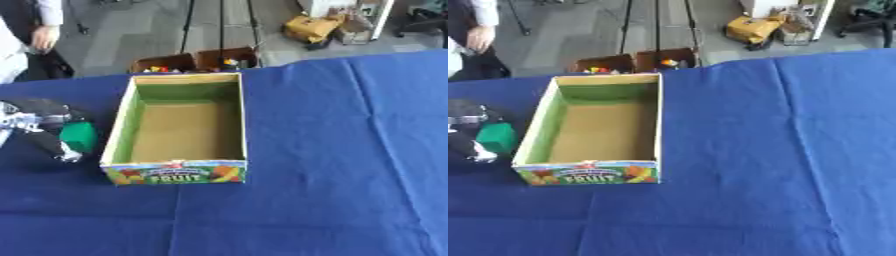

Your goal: Pick up objects on the table and place them in the box.

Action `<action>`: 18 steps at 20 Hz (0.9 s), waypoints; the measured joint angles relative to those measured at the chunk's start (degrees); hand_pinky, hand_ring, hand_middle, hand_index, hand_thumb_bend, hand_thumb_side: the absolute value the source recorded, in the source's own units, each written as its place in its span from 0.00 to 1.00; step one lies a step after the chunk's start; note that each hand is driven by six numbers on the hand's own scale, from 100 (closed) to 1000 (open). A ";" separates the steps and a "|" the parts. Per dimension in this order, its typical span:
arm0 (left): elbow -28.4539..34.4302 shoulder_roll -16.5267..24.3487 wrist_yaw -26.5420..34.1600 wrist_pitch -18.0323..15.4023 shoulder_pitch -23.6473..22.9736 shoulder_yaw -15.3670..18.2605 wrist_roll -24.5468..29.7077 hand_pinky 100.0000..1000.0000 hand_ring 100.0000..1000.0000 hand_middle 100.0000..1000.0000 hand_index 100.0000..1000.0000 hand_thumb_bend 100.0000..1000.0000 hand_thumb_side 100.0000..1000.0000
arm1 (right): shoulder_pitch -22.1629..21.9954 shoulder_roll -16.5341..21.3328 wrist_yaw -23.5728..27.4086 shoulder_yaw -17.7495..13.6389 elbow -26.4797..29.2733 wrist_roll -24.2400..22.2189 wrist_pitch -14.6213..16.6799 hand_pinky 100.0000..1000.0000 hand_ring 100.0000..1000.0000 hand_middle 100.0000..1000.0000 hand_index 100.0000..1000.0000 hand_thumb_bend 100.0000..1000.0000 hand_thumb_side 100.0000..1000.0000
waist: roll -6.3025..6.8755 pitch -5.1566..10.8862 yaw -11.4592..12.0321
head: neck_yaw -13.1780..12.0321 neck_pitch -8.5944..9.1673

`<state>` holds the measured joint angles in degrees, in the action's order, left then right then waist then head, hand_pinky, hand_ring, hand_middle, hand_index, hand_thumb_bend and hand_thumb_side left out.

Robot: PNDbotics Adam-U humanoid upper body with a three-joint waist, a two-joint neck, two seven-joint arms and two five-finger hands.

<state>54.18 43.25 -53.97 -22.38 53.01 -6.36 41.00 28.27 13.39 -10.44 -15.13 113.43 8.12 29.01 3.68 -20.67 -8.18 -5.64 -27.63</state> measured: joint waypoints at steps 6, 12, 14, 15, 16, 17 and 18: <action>-0.04 0.00 1.47 0.96 0.01 0.37 0.99 0.72 0.81 0.90 1.00 0.35 0.66 | -0.03 0.05 0.05 -0.02 0.00 -0.33 -0.09 0.69 0.73 0.48 0.71 0.05 0.81 | 0.08 -0.25 0.01 | -0.08 0.00; -0.40 0.00 2.55 2.74 0.02 0.63 2.77 0.67 0.77 0.88 1.00 0.30 0.61 | -0.04 0.06 0.24 -0.03 0.00 -0.35 -0.08 0.70 0.73 0.48 0.70 0.05 0.80 | 0.13 -0.38 -0.01 | -0.28 0.03; -0.40 0.00 2.97 3.06 0.02 0.63 3.09 0.66 0.77 0.85 1.00 0.26 0.58 | -0.05 0.06 0.29 -0.04 0.00 -0.35 -0.09 0.70 0.73 0.48 0.70 0.05 0.80 | 0.14 -0.54 -0.02 | -0.30 0.04; -0.40 0.00 3.13 3.11 0.02 0.63 3.14 0.66 0.76 0.85 1.00 0.25 0.57 | -0.05 0.06 0.31 -0.05 0.00 -0.35 -0.09 0.70 0.73 0.48 0.70 0.05 0.80 | 0.15 -0.59 -0.02 | -0.31 0.06; -0.40 0.00 3.28 3.12 0.01 0.63 3.15 0.65 0.76 0.85 1.00 0.24 0.57 | -0.05 0.06 0.32 -0.05 0.00 -0.35 -0.09 0.70 0.73 0.48 0.70 0.05 0.80 | 0.15 -0.61 -0.04 | -0.31 0.15; -0.40 0.00 3.43 3.12 0.00 0.63 3.15 0.66 0.77 0.86 1.00 0.24 0.57 | -0.05 0.06 0.33 -0.06 0.00 -0.35 -0.09 0.70 0.73 0.48 0.70 0.05 0.80 | 0.15 -0.65 -0.06 | -0.31 0.23; -0.40 0.00 3.53 3.12 -0.01 0.63 3.15 0.66 0.77 0.87 1.00 0.25 0.58 | -0.05 0.06 0.33 -0.07 0.00 -0.35 -0.09 0.70 0.73 0.48 0.70 0.05 0.79 | 0.15 -0.72 -0.08 | -0.31 0.28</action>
<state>53.78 43.25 -50.44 -19.26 53.00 -5.73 44.15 28.22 13.45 -10.11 -15.19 113.43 7.76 28.92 3.83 -21.39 -8.26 -5.95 -27.35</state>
